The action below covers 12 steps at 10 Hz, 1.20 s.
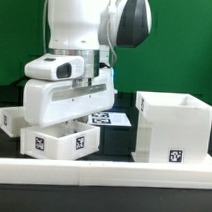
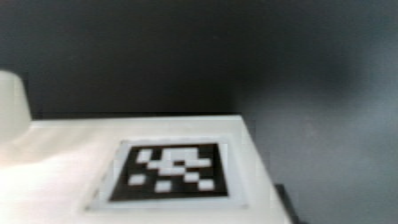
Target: Assemble drawer
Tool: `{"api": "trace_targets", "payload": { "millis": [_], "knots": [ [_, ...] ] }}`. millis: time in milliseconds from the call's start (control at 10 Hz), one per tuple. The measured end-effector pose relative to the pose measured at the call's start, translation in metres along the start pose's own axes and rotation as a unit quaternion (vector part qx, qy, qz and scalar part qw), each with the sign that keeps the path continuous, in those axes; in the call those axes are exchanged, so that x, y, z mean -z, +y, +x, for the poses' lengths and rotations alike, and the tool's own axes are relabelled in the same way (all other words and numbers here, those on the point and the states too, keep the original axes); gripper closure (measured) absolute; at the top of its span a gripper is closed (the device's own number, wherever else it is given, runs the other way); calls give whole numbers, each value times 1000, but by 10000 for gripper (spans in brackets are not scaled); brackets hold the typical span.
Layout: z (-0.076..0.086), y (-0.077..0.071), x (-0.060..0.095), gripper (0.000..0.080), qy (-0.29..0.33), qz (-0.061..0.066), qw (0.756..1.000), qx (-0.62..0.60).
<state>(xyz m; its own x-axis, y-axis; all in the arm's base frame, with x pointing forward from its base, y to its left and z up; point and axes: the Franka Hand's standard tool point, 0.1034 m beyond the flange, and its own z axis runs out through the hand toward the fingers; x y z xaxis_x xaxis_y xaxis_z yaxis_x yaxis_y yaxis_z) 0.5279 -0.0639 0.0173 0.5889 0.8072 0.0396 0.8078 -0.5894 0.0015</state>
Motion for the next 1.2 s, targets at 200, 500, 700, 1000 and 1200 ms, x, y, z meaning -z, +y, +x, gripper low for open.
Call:
{"api": "trace_targets", "payload": {
  "millis": [200, 500, 700, 1000, 1200],
  "knots": [
    [5, -5, -1, 757, -8, -1, 996, 88],
    [7, -6, -2, 757, -19, -3, 978, 206],
    [3, -5, -2, 757, -23, -3, 966, 259],
    [15, -14, -6, 757, -22, 4, 959, 283],
    [28, -22, -7, 757, -18, 5, 955, 295]
  ]
}}
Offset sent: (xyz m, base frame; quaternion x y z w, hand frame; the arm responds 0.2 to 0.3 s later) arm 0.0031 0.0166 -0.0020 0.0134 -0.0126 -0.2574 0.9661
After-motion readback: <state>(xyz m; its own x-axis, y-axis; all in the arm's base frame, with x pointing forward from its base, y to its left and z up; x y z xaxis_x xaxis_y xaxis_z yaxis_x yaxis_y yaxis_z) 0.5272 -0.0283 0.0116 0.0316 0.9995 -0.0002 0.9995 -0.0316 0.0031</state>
